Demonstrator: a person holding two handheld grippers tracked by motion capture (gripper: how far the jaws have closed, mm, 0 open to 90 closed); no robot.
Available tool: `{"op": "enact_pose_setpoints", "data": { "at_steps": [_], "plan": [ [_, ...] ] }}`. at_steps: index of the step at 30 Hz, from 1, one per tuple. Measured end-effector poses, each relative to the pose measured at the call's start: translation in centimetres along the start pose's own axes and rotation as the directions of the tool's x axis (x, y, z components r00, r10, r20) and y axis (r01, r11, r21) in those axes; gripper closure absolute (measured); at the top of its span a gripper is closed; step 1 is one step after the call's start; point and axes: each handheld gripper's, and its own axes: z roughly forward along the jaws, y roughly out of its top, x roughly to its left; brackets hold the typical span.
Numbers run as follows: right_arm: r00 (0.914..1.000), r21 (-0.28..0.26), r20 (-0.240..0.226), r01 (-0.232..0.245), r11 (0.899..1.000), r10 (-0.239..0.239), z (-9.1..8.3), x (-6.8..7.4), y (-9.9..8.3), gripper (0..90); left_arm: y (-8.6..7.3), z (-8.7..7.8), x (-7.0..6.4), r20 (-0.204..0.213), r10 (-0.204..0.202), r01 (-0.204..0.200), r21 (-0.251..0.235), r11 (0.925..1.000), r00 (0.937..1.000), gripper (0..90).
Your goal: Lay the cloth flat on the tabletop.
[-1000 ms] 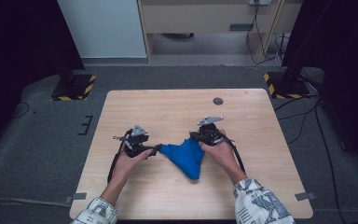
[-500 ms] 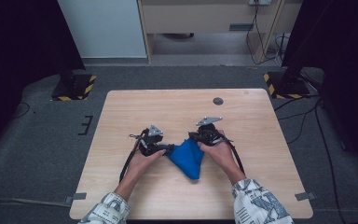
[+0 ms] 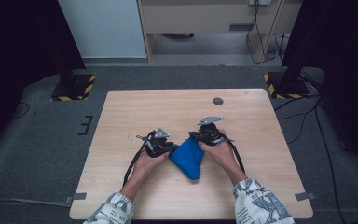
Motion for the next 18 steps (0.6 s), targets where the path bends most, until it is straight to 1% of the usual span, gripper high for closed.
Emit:
{"op": "enact_pose_setpoints", "data": {
  "at_steps": [1, 3, 6, 8, 10, 11, 14, 15, 18],
  "plan": [
    [1.0, -0.002, 0.001, 0.003, 1.0, -0.003, 0.0, 0.0, 0.0, 87.0, 0.0, -0.1, 0.0, 0.01, -0.005, 0.005, -0.003, 1.0, 0.9999, 80.0],
    [1.0, -0.005, -0.002, 0.003, 1.0, -0.003, -0.2, 0.0, 0.0, 87.1, 0.1, -0.4, 0.0, 0.01, -0.009, 0.009, -0.011, 0.9999, 0.9999, 83.3],
    [1.0, -0.008, -0.002, 0.005, 1.0, -0.005, -0.5, 0.0, 0.0, 87.4, 0.3, -1.1, 0.0, 0.016, -0.017, 0.017, -0.035, 0.9992, 0.9997, 83.6],
    [1.0, -0.005, 0.002, 0.002, 1.0, -0.002, -0.8, -0.1, -0.2, 87.6, 0.4, -1.7, 0.1, 0.009, -0.02, 0.021, -0.054, 0.9984, 0.9998, 83.4],
    [1.0, -0.002, 0.009, -0.002, 1.0, 0.002, -1.1, -0.3, -0.5, 87.6, 0.4, -2.3, 0.4, 0.006, -0.032, 0.032, -0.076, 0.9966, 0.9995, 82.8],
    [0.9999, -0.001, 0.012, -0.004, 1.0, 0.004, -1.3, -0.4, -0.6, 87.7, 0.4, -2.5, 0.4, -0.003, -0.024, 0.023, -0.073, 0.9971, 0.9997, 83.1],
    [0.9996, 0.0, 0.026, -0.014, 1.0, 0.014, -1.8, -1.0, -1.1, 87.9, 0.2, -2.8, 0.8, -0.012, -0.036, 0.035, -0.07, 0.9969, 0.9993, 83.3],
    [0.9993, 0.005, 0.032, -0.018, 1.0, 0.018, -2.0, -1.1, -1.2, 87.9, 0.1, -2.9, 0.8, -0.021, -0.03, 0.028, -0.067, 0.9974, 0.9993, 83.3],
    [0.9989, 0.005, 0.041, -0.021, 1.0, 0.021, -2.5, -1.6, -1.4, 88.0, -0.1, -3.2, 1.1, -0.032, -0.033, 0.031, -0.063, 0.9975, 0.9989, 82.9]
  ]
}}
